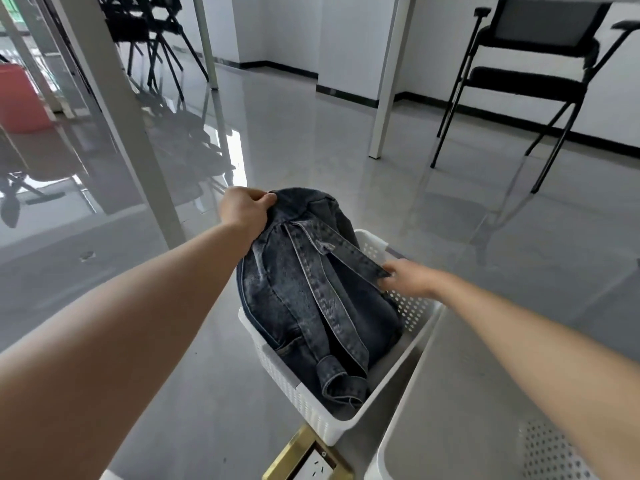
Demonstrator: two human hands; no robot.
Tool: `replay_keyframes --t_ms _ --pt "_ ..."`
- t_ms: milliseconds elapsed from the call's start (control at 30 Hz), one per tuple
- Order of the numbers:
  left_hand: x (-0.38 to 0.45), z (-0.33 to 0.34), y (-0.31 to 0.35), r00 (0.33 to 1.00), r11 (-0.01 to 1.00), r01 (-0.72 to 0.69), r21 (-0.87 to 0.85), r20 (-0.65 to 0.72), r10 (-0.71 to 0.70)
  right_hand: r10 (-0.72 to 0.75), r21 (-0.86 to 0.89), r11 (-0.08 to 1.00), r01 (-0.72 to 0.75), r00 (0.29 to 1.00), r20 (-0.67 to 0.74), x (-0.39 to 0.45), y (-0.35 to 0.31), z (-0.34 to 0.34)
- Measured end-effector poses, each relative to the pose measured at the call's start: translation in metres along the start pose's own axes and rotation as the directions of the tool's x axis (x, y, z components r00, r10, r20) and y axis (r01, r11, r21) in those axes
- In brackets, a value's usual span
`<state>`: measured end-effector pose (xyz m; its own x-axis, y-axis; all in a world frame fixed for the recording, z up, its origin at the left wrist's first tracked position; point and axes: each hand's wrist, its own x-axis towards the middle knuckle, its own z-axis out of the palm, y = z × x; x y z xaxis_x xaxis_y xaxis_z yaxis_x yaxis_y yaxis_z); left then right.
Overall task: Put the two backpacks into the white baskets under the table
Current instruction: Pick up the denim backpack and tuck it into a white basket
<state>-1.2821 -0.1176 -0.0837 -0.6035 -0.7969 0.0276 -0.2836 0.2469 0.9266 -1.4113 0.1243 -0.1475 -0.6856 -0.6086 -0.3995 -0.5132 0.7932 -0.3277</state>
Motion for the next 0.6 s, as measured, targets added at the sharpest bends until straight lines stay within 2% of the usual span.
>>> replay_keyframes --t_ms 67,133,233,300,367,433,500,567,600 --pt "0.0 0.0 -0.004 1.0 1.0 0.012 0.003 -0.025 -0.011 -0.018 0.321 0.946 0.042 0.997 -0.076 -0.024 -0.008 -0.005" --pt "0.002 0.0 -0.004 0.999 1.0 0.028 -0.015 -0.041 -0.028 -0.037 0.537 0.833 0.133 0.982 -0.185 -0.049 -0.024 -0.026" --pt "0.003 0.006 -0.003 0.999 0.999 0.028 -0.032 -0.024 -0.029 -0.061 0.68 0.639 0.36 0.905 -0.421 -0.086 -0.054 -0.079" --pt "0.002 0.011 0.001 1.0 0.999 0.009 -0.039 0.003 -0.009 -0.074 0.707 0.503 0.498 0.84 -0.538 -0.109 -0.075 -0.103" --pt "0.001 0.015 0.006 1.0 0.999 0.005 -0.037 0.027 -0.004 -0.076 0.694 0.464 0.55 0.806 -0.587 -0.121 -0.091 -0.101" --pt "0.001 0.016 0.007 1.0 0.999 0.017 -0.05 0.027 -0.016 -0.069 0.742 0.493 0.455 0.87 -0.488 -0.122 -0.096 -0.078" --pt "0.001 0.014 0.006 1.0 0.999 0.028 -0.042 0.01 -0.028 -0.061 0.822 0.535 0.197 0.979 -0.195 -0.121 -0.092 -0.054" --pt "0.002 0.011 0.004 0.999 0.999 0.041 -0.028 0.007 -0.041 -0.085 0.82 0.571 -0.037 0.991 0.104 -0.123 -0.083 -0.042" --pt "0.002 0.011 0.003 0.999 0.999 0.047 -0.026 0.01 -0.047 -0.117 0.811 0.581 -0.068 0.979 0.166 -0.123 -0.077 -0.042"
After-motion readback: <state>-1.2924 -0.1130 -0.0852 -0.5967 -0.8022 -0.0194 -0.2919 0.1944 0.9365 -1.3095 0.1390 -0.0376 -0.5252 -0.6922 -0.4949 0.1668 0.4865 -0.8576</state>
